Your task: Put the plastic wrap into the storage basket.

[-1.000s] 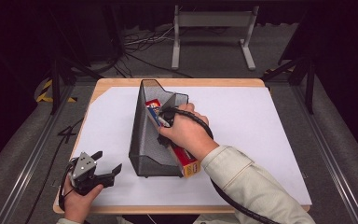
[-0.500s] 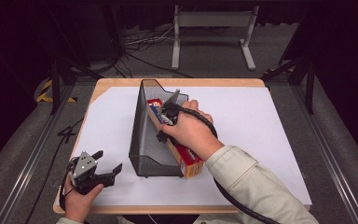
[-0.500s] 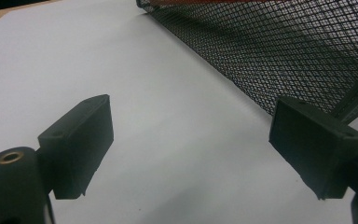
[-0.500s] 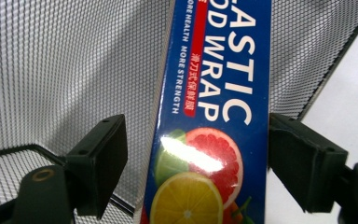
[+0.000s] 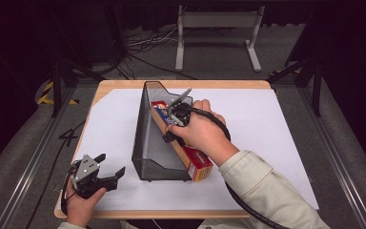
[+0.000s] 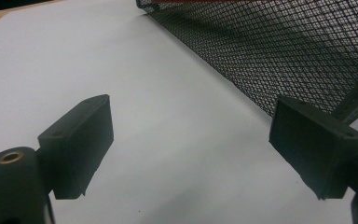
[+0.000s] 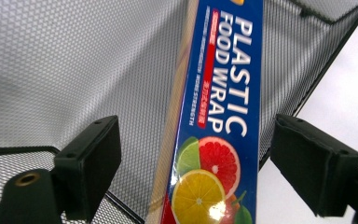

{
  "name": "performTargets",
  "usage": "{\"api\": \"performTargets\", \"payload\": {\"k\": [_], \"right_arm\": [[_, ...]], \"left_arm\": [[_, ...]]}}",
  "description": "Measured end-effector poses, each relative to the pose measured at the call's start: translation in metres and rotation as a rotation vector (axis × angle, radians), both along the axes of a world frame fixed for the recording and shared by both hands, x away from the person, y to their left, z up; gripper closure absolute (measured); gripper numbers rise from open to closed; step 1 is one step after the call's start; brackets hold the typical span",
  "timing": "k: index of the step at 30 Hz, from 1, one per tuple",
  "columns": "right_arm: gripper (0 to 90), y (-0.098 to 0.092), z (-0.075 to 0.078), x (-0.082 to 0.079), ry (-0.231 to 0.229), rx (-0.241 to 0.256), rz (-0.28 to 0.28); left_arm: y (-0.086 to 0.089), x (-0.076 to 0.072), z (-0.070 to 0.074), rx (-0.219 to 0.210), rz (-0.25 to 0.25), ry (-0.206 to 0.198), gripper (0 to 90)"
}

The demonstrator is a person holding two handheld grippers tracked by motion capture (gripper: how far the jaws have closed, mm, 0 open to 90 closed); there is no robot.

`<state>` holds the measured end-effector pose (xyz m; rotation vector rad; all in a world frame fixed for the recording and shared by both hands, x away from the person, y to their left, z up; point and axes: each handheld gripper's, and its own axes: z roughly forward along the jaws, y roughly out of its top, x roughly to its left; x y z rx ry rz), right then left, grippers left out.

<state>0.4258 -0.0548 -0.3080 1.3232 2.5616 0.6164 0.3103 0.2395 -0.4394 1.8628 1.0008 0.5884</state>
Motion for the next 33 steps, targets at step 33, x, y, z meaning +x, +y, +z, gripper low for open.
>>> {"api": "performTargets", "payload": {"k": [33], "right_arm": [[16.9, -0.067, 0.021, -0.033, -0.332, 0.372, 0.216]], "left_arm": [[0.003, -0.002, 0.000, 0.001, 0.009, -0.005, 14.4]]}}
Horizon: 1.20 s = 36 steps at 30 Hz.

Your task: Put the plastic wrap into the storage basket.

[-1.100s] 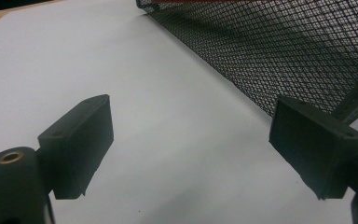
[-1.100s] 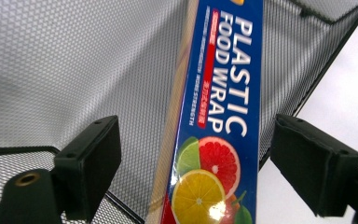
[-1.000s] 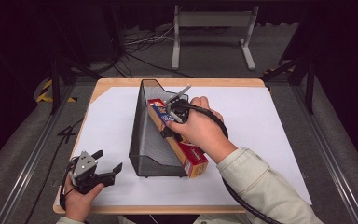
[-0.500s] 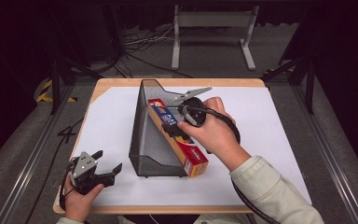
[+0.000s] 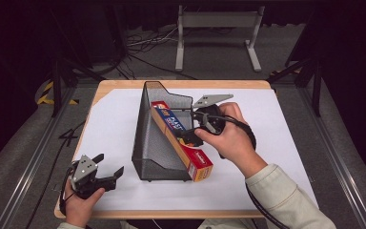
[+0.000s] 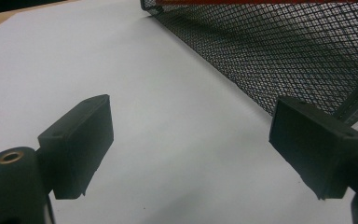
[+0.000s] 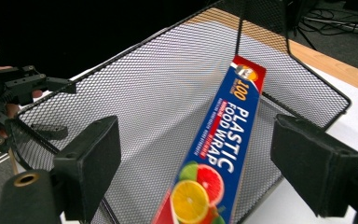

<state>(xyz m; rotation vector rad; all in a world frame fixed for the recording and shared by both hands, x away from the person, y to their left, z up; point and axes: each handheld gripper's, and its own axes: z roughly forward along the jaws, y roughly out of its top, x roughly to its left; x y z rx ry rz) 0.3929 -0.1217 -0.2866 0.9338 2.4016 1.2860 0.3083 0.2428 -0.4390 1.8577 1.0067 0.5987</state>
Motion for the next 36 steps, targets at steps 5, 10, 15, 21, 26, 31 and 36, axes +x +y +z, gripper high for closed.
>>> {"api": "performTargets", "payload": {"k": [5, 10, 15, 21, 26, 31, 36], "right_arm": [[16.9, -0.024, 0.000, -0.003, -0.023, 0.015, -0.006], [16.8, -0.047, 0.002, -0.006, -0.027, 0.004, -0.027], [15.8, -0.069, 0.006, -0.011, -0.027, -0.017, -0.051], [15.1, -0.096, 0.006, -0.015, -0.029, -0.029, -0.086], [15.1, -0.120, 0.002, -0.014, -0.012, -0.029, -0.119], [15.0, -0.140, -0.006, -0.013, 0.003, -0.025, -0.162], [13.6, -0.160, -0.023, -0.013, 0.019, -0.010, -0.193]], "left_arm": [[0.000, 0.000, 0.000, -0.001, 0.002, 0.003, 14.4], [-0.001, 0.000, 0.000, -0.001, 0.001, 0.003, 14.4], [0.000, 0.000, -0.001, 0.000, 0.003, 0.005, 14.4], [-0.001, 0.000, -0.001, -0.002, 0.005, 0.006, 14.4], [-0.002, 0.000, -0.001, 0.004, 0.001, 0.007, 14.4], [-0.002, 0.000, -0.001, 0.005, 0.003, 0.008, 14.4], [-0.003, 0.000, -0.001, 0.010, 0.004, 0.009, 14.4]]}}
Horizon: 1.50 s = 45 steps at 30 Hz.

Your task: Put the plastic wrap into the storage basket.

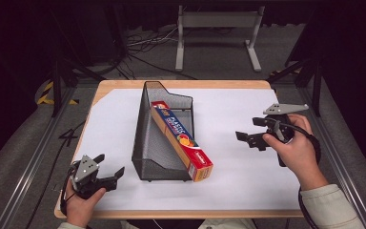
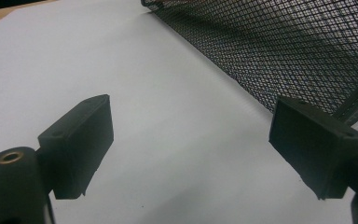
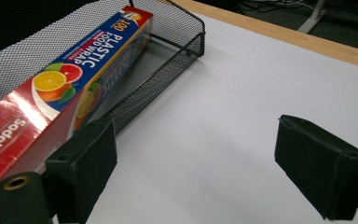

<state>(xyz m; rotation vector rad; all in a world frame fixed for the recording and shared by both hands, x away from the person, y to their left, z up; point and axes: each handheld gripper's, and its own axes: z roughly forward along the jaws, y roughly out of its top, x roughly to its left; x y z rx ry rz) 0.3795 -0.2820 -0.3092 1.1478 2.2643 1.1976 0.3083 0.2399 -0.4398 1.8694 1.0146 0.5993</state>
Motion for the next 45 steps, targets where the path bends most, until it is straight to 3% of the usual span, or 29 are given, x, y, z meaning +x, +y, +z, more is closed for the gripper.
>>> {"api": "performTargets", "payload": {"k": [4, 8, 9, 20, 26, 45], "right_arm": [[13.3, -0.013, -0.015, -0.003, -0.009, 0.030, -0.015], [13.2, -0.021, -0.029, -0.004, -0.011, 0.016, -0.018], [13.0, -0.026, -0.040, -0.006, -0.008, 0.007, -0.017], [12.1, -0.047, -0.077, -0.014, -0.008, -0.014, -0.017], [11.6, -0.059, -0.098, -0.019, -0.002, 0.013, -0.019], [11.6, -0.069, -0.132, -0.030, -0.007, -0.002, -0.035]], "left_arm": [[0.000, 0.000, 0.000, 0.001, 0.000, 0.000, 14.4], [0.001, 0.000, 0.000, 0.000, 0.001, -0.001, 14.4], [0.001, 0.000, 0.000, 0.000, 0.000, -0.001, 14.4], [0.000, 0.000, -0.001, 0.002, 0.001, 0.000, 14.4], [0.000, 0.000, -0.001, 0.001, -0.002, 0.000, 14.4], [0.000, 0.001, -0.002, -0.007, -0.029, 0.000, 14.0]]}}
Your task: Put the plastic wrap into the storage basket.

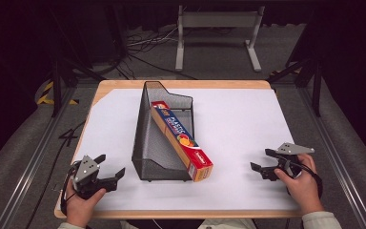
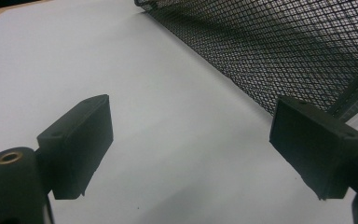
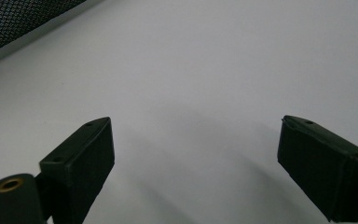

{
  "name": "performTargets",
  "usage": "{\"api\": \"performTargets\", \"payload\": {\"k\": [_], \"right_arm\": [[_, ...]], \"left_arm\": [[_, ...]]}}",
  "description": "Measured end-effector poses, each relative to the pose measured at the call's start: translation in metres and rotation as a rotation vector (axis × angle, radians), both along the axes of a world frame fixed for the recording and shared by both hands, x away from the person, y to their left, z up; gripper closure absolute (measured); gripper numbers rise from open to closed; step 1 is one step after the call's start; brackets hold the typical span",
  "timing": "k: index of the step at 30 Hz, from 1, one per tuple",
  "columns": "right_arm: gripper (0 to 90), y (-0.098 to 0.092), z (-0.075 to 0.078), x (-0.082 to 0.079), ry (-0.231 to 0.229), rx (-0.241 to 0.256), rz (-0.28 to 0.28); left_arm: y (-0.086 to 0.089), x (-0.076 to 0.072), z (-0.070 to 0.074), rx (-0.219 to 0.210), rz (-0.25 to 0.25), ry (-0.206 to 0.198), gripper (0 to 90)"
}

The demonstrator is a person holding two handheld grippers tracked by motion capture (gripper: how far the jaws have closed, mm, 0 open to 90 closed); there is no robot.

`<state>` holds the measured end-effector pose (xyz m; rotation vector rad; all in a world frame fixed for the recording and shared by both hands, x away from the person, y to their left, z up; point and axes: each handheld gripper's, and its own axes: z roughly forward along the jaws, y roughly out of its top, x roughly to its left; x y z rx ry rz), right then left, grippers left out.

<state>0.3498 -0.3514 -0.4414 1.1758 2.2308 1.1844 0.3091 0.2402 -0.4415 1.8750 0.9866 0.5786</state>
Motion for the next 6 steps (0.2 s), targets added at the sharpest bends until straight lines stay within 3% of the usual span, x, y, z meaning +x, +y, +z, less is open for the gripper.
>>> {"api": "performTargets", "payload": {"k": [6], "right_arm": [[11.6, -0.0002, -0.0004, -0.0007, -0.006, -0.004, -0.023]], "left_arm": [[-0.0009, 0.0009, -0.0004, 0.009, -0.001, 0.002, 12.2]]}}
